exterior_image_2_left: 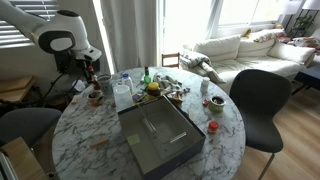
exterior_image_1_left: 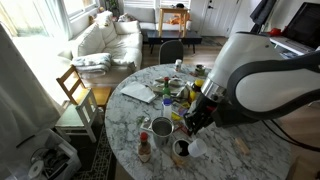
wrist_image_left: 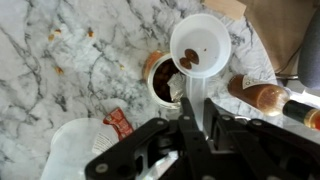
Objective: Put the brown item in the scoop, then drop it into the tin
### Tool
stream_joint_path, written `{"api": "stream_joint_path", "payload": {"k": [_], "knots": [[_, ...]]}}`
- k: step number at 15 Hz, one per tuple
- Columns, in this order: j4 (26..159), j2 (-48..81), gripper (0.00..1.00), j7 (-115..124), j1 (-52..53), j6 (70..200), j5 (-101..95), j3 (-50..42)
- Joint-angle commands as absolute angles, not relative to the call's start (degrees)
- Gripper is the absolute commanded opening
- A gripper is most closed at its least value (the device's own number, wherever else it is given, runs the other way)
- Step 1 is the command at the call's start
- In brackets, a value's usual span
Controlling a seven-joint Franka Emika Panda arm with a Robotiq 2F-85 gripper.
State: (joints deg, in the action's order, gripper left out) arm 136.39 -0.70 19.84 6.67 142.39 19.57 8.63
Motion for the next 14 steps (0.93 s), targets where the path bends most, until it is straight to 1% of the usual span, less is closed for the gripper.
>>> {"api": "stream_joint_path", "payload": {"k": [1,7,8,9,13,14], "knots": [[136.7,1.6,0.04,9.1,7.5,148.8,26.1,8.6],[135.7,6.3,0.04,-12.9,7.2,156.3,38.4,11.0],[135.9,6.7,0.04,-11.9,7.1,157.2,38.1,10.9],[136.3,5.1,0.16,-8.8,7.2,155.1,35.5,10.5],[136.1,6.2,0.16,-10.1,7.0,156.2,36.2,10.7],[136.0,6.2,0.04,-10.1,7.0,156.2,36.2,10.7]]}}
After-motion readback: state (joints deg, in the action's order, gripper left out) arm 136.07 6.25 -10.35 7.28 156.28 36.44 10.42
